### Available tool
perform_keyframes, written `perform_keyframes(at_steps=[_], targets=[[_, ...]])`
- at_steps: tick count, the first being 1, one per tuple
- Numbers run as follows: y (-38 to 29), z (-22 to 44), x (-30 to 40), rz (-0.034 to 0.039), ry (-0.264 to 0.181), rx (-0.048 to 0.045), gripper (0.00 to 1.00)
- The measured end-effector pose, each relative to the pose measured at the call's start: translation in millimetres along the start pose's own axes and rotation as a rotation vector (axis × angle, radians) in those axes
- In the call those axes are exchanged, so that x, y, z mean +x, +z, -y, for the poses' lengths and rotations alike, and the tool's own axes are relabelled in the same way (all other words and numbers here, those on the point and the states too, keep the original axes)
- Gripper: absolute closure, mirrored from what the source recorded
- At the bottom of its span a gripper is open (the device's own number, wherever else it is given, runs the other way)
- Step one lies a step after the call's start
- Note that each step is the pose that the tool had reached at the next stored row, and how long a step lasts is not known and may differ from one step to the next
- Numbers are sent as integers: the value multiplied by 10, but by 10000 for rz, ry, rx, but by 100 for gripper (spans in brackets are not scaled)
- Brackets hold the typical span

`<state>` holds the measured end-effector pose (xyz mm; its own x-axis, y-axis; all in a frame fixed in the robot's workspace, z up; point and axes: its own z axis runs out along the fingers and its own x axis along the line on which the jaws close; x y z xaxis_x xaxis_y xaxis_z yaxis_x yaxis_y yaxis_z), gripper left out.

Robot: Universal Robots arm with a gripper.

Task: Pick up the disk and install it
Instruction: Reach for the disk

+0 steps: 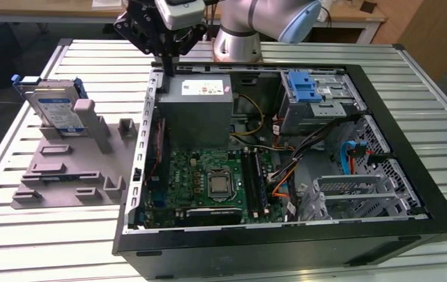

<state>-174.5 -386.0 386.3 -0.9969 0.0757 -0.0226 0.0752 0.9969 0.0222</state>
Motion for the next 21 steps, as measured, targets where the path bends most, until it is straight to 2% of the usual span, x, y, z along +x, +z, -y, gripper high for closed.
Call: perform_keyframes(at_steps=[21], targets=[[14, -23, 125, -26, 1, 2, 89]])
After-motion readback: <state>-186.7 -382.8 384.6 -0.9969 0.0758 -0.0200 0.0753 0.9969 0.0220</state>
